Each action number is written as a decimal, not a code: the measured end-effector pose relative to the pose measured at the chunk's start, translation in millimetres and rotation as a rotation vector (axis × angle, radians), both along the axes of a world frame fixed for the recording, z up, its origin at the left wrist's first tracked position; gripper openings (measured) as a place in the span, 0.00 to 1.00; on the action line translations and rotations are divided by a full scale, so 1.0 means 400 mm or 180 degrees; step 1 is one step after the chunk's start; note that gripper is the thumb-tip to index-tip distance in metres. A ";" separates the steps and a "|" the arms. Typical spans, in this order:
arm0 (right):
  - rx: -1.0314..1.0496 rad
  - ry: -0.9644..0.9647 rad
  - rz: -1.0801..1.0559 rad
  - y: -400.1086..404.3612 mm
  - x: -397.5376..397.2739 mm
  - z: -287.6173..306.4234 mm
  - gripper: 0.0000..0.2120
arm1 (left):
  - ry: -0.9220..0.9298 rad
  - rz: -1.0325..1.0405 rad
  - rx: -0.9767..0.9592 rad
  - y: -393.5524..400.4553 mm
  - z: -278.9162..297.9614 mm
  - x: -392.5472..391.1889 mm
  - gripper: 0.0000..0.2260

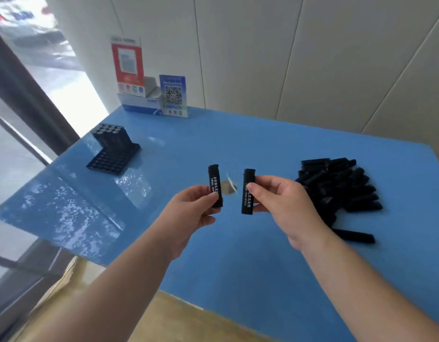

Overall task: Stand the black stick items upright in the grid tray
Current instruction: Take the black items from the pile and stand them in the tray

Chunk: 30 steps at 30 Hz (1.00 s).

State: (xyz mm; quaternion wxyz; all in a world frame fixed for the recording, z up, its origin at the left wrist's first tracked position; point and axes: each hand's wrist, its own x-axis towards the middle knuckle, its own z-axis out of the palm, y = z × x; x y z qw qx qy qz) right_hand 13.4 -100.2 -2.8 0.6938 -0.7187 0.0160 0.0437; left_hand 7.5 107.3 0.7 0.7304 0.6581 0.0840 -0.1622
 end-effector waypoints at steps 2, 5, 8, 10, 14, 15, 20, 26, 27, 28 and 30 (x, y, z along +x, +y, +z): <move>-0.0024 0.0040 0.0137 0.108 0.007 0.001 0.06 | -0.0070 0.0201 0.0037 0.107 -0.002 -0.016 0.05; -0.0046 0.0050 0.0255 0.276 0.009 0.000 0.04 | -0.0152 0.0398 0.0102 0.275 -0.001 -0.043 0.05; -0.0074 0.0001 0.0371 0.441 0.010 0.001 0.04 | -0.0276 0.0391 0.0283 0.444 0.005 -0.066 0.07; -0.0094 -0.0062 0.0470 0.541 0.012 0.006 0.04 | -0.0299 0.0321 0.0234 0.545 0.014 -0.076 0.05; -0.0137 -0.0129 0.0593 0.707 0.023 0.016 0.05 | -0.0358 0.0179 0.0378 0.709 0.022 -0.088 0.09; -0.0146 -0.0122 0.0597 0.741 0.028 0.020 0.05 | -0.0376 0.0213 0.0417 0.744 0.023 -0.085 0.09; -0.0115 -0.0062 0.0626 0.855 0.068 0.021 0.05 | -0.0311 0.0333 0.0557 0.877 0.016 -0.041 0.05; -0.0118 -0.0047 0.0507 0.926 0.163 -0.004 0.05 | -0.0287 0.0385 0.0723 0.943 0.001 0.073 0.06; -0.0092 -0.0047 0.0502 0.937 0.185 -0.008 0.05 | -0.0319 0.0402 0.0727 0.951 0.000 0.096 0.05; -0.0073 -0.0033 0.0500 0.947 0.205 -0.012 0.05 | -0.0342 0.0398 0.0736 0.959 -0.001 0.116 0.05; -0.0040 0.0002 0.0465 0.967 0.248 -0.019 0.04 | -0.0374 0.0316 0.0761 0.974 0.003 0.157 0.08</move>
